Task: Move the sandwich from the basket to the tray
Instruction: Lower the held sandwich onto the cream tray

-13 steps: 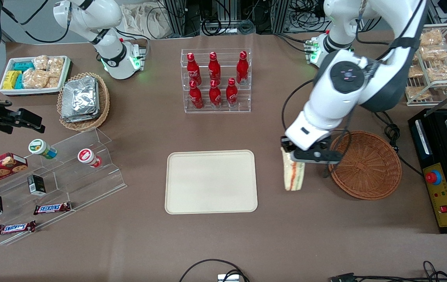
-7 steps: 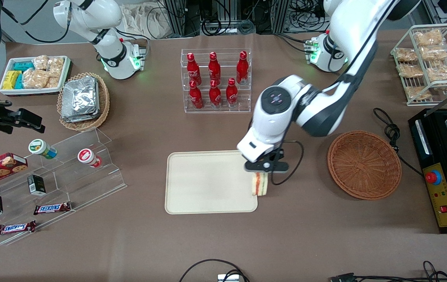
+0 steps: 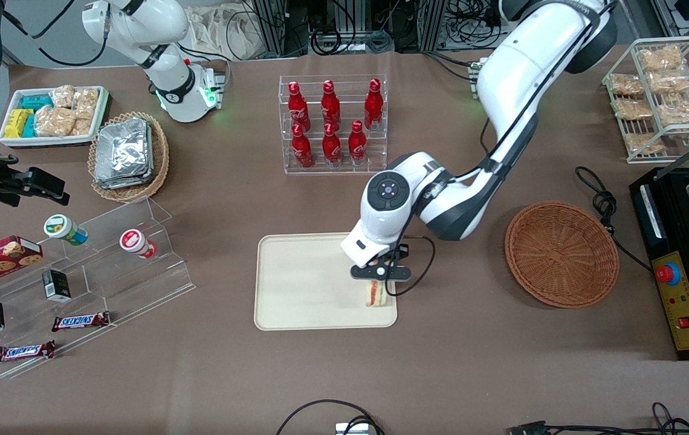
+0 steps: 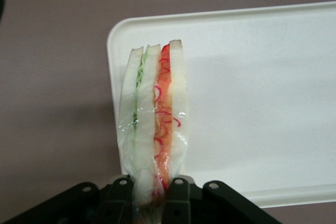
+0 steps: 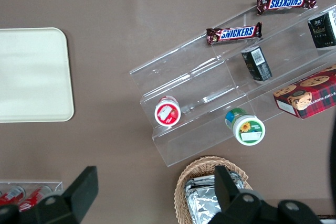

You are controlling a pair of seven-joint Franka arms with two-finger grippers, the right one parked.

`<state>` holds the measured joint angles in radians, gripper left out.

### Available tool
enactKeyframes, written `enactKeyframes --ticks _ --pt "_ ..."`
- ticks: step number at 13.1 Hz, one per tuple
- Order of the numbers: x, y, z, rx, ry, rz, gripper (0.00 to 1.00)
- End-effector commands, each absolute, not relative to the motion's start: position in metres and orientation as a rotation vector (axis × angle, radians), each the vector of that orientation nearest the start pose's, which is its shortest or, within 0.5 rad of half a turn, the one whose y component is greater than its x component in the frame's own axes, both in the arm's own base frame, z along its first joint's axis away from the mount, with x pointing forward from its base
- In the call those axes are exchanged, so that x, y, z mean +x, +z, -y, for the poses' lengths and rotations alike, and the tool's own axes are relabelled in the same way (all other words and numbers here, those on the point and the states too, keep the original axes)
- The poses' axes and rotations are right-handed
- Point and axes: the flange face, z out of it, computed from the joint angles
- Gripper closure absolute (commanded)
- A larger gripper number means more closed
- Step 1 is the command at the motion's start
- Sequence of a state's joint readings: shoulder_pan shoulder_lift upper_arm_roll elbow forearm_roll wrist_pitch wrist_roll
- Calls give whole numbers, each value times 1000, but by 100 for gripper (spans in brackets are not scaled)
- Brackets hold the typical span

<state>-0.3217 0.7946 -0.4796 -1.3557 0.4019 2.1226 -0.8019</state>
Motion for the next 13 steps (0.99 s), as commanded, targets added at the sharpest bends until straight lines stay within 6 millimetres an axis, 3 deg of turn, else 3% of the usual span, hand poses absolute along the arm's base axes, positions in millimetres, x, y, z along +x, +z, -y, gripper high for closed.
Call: enactKeyframes --ticks 1,7,13 --pt "589 270 479 -3194 -108 -97 89" --pt "586 245 481 -3177 -86 -114 88" --pt "584 235 480 -3170 -70 -110 62"
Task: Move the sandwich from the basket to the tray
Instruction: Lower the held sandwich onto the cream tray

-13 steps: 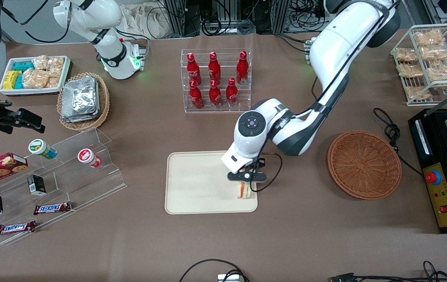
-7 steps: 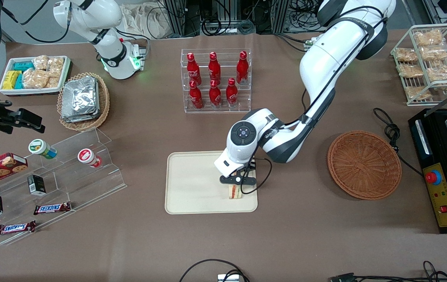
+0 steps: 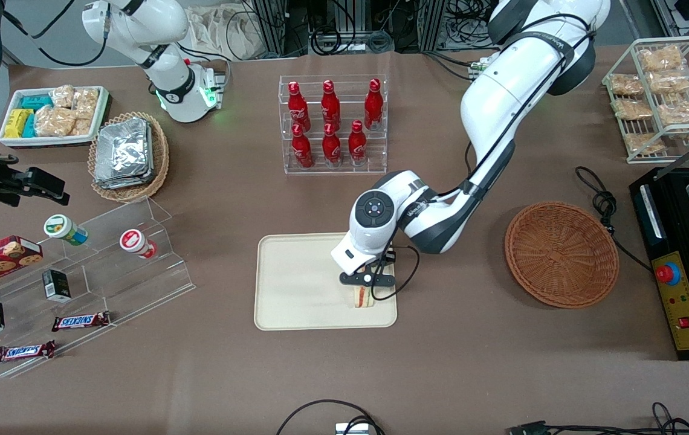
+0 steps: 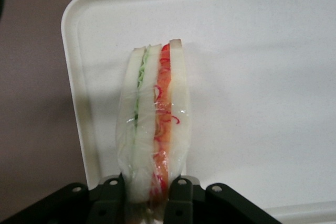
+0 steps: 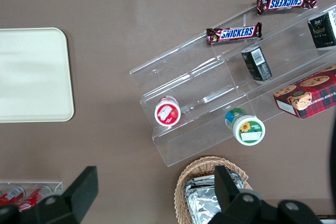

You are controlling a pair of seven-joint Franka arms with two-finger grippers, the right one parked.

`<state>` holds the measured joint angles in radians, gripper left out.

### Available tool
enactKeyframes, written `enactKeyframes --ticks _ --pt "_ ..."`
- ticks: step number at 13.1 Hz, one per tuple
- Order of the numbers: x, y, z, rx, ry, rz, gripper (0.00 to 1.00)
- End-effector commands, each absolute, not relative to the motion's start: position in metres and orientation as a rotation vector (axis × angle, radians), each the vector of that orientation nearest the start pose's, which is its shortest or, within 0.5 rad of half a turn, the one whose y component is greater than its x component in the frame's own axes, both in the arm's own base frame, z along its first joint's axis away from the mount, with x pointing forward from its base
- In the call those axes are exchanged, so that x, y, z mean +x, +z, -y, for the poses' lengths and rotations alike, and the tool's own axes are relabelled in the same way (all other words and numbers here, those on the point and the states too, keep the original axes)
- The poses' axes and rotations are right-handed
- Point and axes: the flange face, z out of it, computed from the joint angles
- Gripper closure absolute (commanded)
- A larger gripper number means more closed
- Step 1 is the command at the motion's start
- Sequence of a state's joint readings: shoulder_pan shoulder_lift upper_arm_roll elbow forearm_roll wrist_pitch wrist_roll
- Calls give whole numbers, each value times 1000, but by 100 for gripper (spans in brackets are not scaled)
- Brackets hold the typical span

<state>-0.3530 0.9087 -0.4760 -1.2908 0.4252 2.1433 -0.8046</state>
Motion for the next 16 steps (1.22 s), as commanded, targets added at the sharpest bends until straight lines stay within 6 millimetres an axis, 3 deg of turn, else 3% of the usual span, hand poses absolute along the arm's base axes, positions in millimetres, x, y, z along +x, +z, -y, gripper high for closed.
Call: enactKeyframes --ticks 1,2,3,4,5,9,13,16 --pt "584 234 480 -3170 -68 -107 56" --pt "584 234 480 -3171 -68 -98 53" --pt "584 235 481 -3173 -71 -78 39" --pt "584 234 482 -3179 -79 -73 12" --pt "584 234 483 -3181 -98 -53 0" --pt "589 248 483 -3160 -191 93 0" --pt "600 302 471 -3133 -253 218 0" --pt "607 359 446 -3019 -223 346 0"
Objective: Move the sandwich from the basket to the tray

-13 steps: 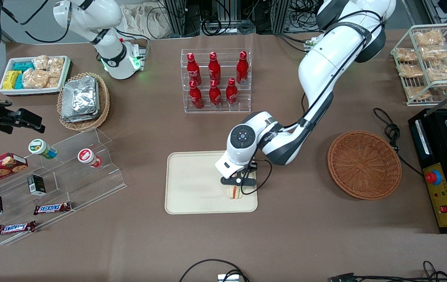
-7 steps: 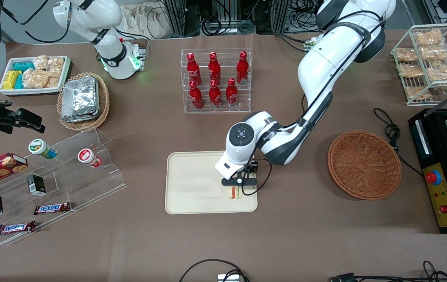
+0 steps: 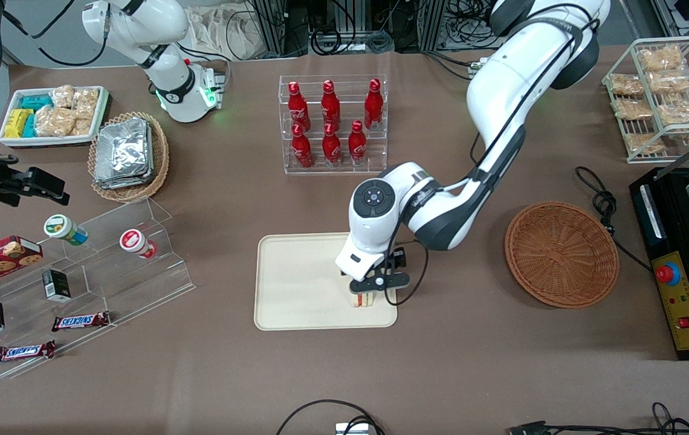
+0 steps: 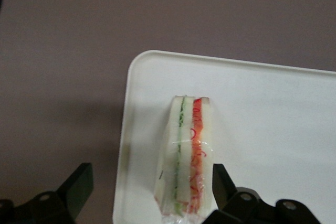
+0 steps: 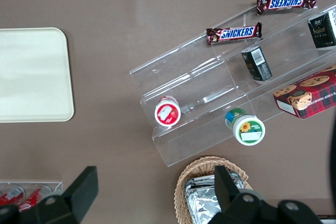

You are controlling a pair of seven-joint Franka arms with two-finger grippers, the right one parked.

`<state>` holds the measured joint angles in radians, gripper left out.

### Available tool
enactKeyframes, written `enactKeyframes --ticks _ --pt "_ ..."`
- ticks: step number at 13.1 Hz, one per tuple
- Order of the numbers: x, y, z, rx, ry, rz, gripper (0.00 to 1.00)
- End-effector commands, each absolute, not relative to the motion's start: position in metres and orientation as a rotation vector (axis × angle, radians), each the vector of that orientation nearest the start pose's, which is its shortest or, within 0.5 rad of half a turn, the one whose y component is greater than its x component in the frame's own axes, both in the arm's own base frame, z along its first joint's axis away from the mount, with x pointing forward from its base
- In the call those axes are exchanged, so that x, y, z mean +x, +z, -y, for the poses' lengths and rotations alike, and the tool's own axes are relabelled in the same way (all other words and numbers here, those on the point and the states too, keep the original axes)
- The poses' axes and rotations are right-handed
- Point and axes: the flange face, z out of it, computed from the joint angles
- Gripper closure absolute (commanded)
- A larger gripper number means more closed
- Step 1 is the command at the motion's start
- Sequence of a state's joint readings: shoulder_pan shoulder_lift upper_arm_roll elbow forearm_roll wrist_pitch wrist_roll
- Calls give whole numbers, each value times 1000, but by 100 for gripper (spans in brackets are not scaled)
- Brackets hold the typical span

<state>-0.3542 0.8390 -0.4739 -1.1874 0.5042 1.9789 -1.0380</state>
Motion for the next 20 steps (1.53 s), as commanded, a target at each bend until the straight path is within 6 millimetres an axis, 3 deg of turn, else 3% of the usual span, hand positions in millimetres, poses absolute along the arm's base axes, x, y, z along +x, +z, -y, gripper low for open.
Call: enactKeyframes --ticks 1,5,7,8,11,13,15,20 --pt "608 382 440 -3009 -265 419 0" --pt "621 446 387 -2900 -341 552 0" --pt "639 463 344 -2873 -343 606 0" --pt "639 475 330 -2877 -325 599 0" --pt "644 508 260 -2930 -246 542 0" --pt "645 521 213 -2928 -190 498 0" --pt "642 528 185 -2949 -153 517 0" --pt "640 548 136 -2998 -98 515 0"
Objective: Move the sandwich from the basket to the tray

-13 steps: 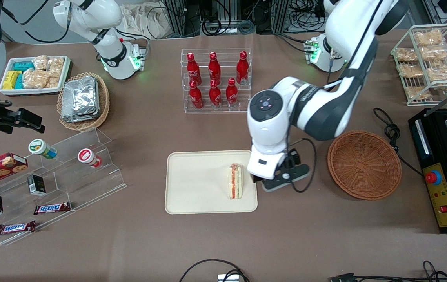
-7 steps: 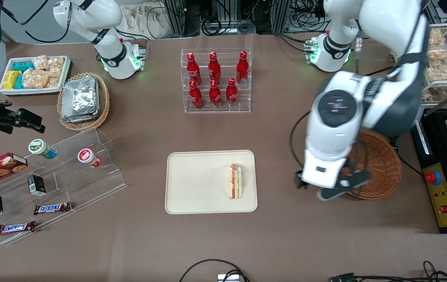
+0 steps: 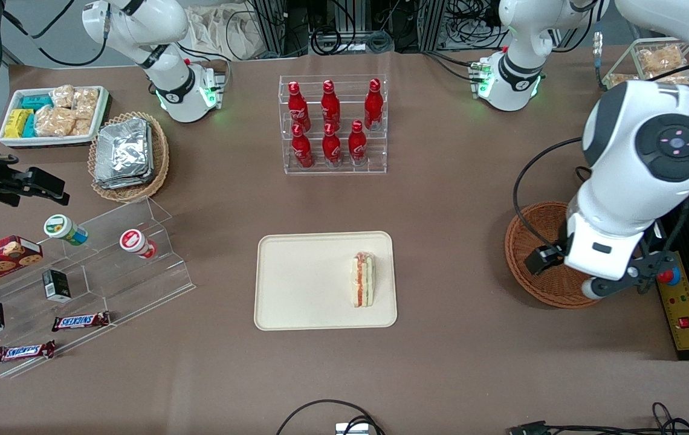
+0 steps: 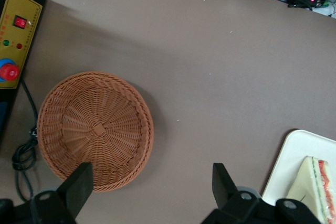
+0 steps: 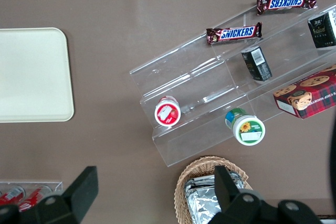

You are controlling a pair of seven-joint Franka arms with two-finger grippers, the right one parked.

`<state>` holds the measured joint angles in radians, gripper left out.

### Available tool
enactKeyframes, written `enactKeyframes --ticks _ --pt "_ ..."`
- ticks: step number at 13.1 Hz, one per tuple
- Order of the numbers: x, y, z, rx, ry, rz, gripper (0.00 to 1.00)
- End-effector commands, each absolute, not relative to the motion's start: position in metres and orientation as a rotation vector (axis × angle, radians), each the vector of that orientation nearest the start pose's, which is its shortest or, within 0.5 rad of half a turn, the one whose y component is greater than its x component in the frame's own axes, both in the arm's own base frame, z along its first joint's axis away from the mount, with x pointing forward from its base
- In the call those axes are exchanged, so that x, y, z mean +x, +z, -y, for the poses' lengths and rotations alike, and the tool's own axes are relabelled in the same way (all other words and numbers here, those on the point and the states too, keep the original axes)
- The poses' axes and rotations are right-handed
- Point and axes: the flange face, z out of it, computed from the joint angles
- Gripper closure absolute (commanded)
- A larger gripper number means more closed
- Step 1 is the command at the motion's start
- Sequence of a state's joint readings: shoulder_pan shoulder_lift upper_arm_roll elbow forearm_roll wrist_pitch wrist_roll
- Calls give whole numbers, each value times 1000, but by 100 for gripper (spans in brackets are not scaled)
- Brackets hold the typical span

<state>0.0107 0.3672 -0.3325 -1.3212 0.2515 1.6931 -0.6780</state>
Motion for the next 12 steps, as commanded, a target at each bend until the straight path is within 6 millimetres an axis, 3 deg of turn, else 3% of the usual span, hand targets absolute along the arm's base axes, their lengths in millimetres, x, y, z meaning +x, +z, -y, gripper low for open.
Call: enactKeyframes --ticks 1,2,5,8,10,12 --pt "636 550 131 -2993 -89 508 0" --pt "630 554 127 -2994 -95 466 0" --pt "619 570 86 -3056 -85 440 0" --pt "603 587 66 -3099 -86 338 0" --pt "587 607 42 -3134 -78 277 0" --pt "566 627 31 -3148 -26 252 0"
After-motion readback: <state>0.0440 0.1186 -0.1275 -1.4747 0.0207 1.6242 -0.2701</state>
